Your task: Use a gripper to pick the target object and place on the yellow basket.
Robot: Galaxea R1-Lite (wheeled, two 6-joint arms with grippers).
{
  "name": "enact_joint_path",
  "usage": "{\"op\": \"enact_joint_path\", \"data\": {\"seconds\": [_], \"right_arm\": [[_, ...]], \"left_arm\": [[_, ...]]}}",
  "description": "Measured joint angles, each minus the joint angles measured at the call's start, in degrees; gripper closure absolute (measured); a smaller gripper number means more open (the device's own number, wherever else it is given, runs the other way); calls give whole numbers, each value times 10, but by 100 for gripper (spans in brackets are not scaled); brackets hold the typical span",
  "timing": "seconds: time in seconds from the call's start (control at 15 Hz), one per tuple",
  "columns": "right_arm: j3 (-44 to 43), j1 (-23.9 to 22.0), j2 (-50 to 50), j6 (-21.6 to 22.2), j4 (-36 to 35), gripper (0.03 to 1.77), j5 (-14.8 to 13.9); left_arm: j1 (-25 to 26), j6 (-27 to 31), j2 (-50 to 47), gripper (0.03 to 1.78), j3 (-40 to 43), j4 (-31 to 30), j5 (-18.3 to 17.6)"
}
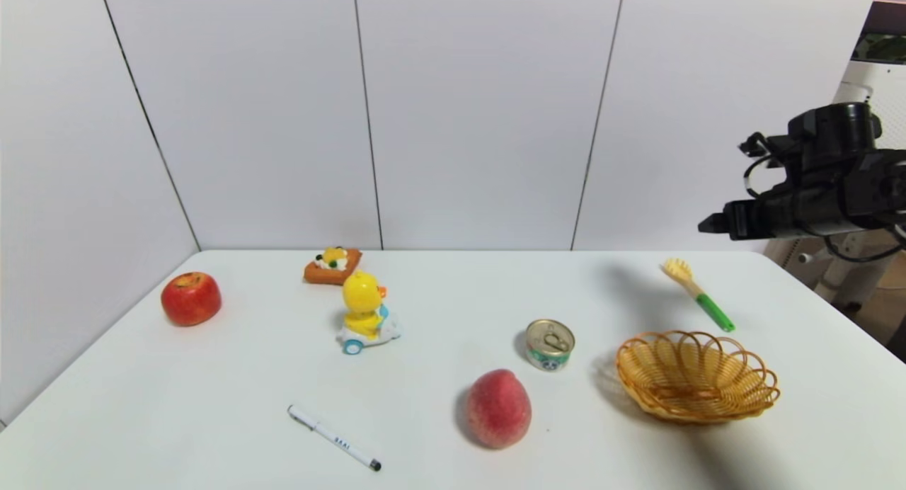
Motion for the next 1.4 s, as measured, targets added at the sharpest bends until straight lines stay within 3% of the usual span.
{"op": "enact_joint_path", "data": {"seconds": [0.27, 0.67, 1.4], "right_arm": [[-15, 0, 57, 36, 7, 10, -1], [-48, 0, 94, 84, 82, 10, -2], [-64, -5, 147, 67, 84, 10, 10]], "left_arm": [[0, 0, 0, 12, 0, 0, 0], [0, 0, 0, 12, 0, 0, 0], [0, 0, 0, 12, 0, 0, 0]]}}
